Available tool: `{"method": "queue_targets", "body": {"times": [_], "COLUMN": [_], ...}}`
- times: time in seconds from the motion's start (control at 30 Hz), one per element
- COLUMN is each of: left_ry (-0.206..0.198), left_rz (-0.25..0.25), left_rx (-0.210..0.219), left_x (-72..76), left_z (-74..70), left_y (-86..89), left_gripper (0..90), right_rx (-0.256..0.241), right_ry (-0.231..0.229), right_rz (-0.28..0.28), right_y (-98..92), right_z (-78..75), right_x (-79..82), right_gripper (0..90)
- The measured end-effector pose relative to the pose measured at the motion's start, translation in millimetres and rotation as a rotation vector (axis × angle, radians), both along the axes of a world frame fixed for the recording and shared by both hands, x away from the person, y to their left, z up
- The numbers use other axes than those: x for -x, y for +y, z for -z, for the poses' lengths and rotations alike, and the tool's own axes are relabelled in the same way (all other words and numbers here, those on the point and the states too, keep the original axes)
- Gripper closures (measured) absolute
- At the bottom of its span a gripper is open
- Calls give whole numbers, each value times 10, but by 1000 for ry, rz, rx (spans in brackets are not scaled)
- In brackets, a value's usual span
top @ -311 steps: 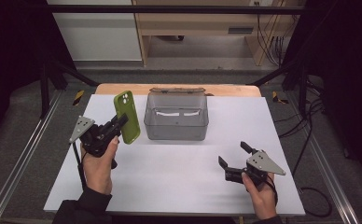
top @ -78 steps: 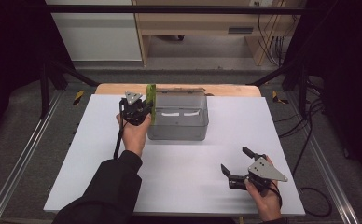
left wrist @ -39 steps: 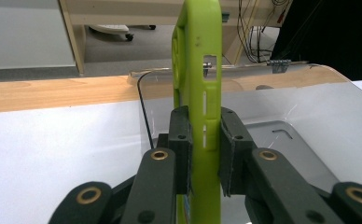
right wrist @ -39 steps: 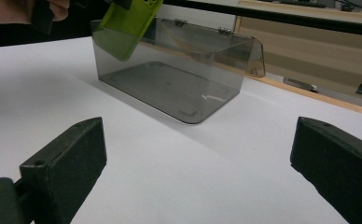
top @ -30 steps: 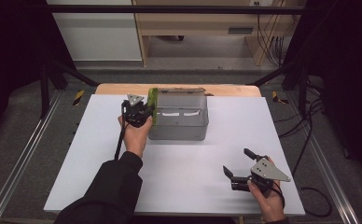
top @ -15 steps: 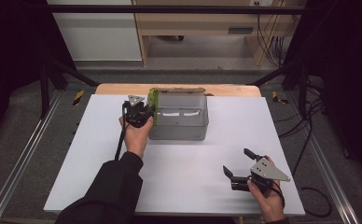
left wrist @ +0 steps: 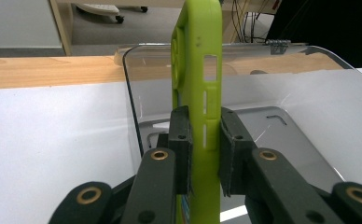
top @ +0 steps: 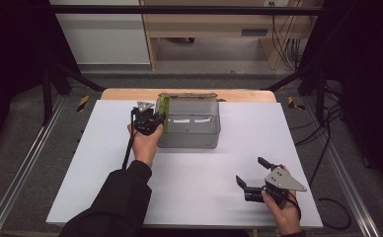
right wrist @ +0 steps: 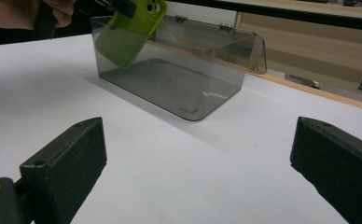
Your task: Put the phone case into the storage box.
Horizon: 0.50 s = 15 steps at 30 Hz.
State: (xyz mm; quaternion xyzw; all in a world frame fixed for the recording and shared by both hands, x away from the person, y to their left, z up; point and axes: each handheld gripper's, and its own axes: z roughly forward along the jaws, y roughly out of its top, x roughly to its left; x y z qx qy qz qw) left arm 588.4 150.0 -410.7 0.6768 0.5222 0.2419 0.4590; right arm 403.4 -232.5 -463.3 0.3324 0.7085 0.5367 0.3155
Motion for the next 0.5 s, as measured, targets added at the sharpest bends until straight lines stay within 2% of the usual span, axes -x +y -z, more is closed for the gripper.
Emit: {"method": "queue_targets", "body": {"times": [0.17, 0.5], "left_ry": [10, 15], "left_rz": [1, 1], "left_rx": [18, 26], "left_x": [-9, -11], "left_z": [9, 18], "left_y": [2, -16], "left_gripper": [775, 775], "right_rx": [1, 1], "right_ry": [1, 3], "right_rz": [0, -1], "right_y": [0, 2], "right_z": [2, 2], "right_x": [-2, -3], "right_gripper": [39, 39]}}
